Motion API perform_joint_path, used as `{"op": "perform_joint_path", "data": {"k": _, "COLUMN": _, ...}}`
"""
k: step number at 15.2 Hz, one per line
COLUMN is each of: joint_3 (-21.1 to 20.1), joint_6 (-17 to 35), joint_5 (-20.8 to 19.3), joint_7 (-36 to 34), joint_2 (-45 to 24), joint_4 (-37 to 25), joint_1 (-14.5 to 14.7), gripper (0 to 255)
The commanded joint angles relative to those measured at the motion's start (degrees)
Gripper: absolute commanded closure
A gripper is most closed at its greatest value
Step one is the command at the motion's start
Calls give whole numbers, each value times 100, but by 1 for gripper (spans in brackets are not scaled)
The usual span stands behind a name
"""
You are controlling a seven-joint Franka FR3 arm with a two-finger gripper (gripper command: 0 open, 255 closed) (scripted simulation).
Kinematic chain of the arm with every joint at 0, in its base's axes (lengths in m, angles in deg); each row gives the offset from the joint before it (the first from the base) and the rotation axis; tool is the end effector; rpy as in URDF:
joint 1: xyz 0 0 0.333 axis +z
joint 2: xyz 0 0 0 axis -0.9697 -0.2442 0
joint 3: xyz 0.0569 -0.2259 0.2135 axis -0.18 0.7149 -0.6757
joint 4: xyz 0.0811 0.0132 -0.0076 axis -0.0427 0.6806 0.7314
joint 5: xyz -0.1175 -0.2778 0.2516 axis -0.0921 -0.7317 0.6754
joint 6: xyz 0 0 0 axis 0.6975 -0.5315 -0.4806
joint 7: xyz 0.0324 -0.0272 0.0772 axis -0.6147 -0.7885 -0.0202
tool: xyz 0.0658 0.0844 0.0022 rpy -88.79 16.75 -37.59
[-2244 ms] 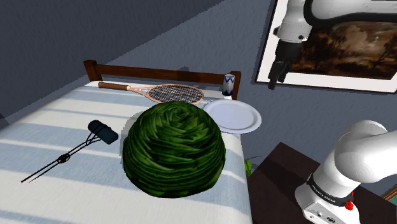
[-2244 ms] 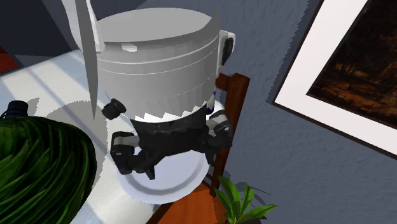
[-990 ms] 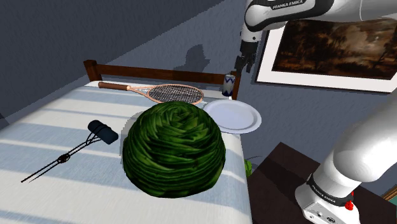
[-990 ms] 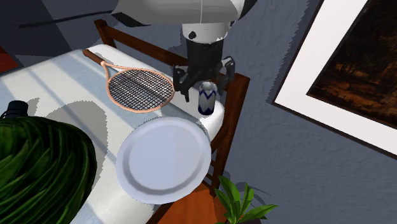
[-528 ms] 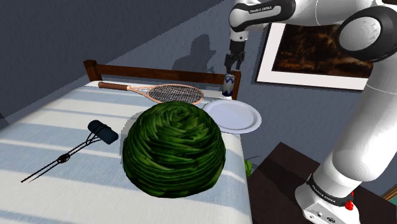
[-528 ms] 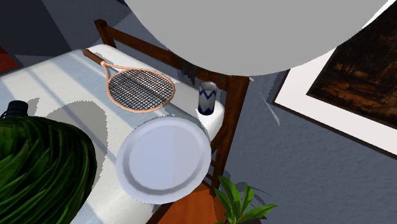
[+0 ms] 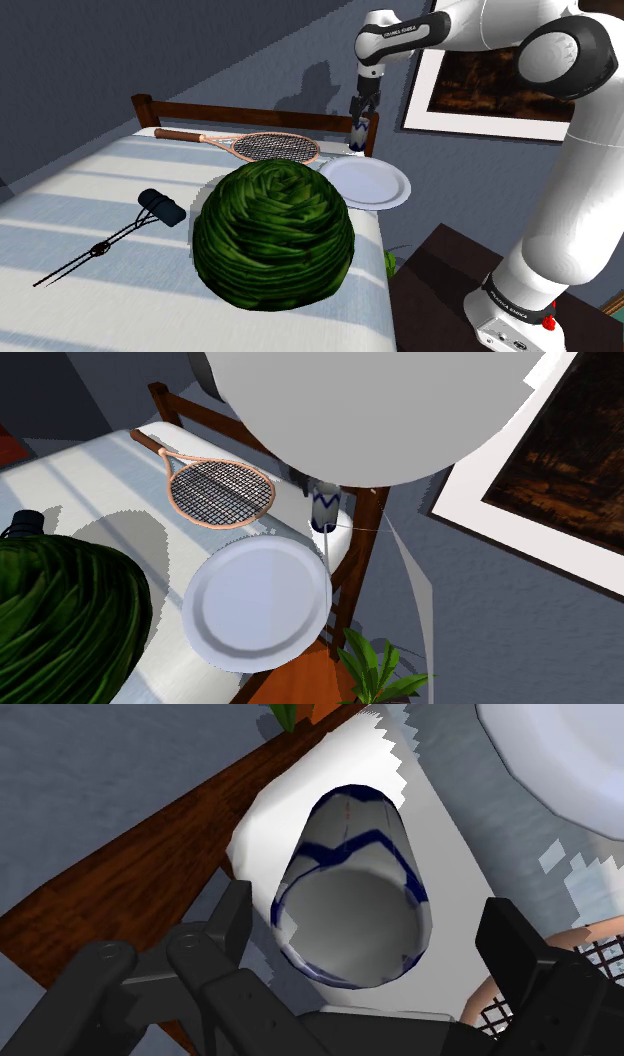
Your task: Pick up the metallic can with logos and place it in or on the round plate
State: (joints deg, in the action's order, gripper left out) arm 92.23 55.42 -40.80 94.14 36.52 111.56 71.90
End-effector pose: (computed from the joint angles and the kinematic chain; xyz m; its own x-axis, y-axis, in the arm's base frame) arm 0.6058 -0.1353 0.4899 0.9990 0.0450 0.0036 0.0449 -0.9989 0.0123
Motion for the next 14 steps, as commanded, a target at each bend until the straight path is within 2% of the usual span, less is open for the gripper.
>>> {"op": "perform_joint_path", "data": {"k": 1, "joint_3": 1, "joint_6": 64, "joint_5": 2, "joint_7": 4, "joint_2": -6, "joint_4": 56, "joint_1": -2, "gripper": 0}}
{"op": "perform_joint_path", "data": {"k": 8, "joint_3": 1, "joint_6": 63, "joint_5": 2, "joint_7": 4, "joint_2": -6, "joint_4": 55, "joint_1": -2, "gripper": 0}}
{"op": "perform_joint_path", "data": {"k": 9, "joint_3": 1, "joint_6": 63, "joint_5": 2, "joint_7": 4, "joint_2": -6, "joint_4": 55, "joint_1": -2, "gripper": 255}}
{"op": "perform_joint_path", "data": {"k": 14, "joint_3": 2, "joint_6": 65, "joint_5": 2, "joint_7": 5, "joint_2": -6, "joint_4": 56, "joint_1": -3, "gripper": 255}}
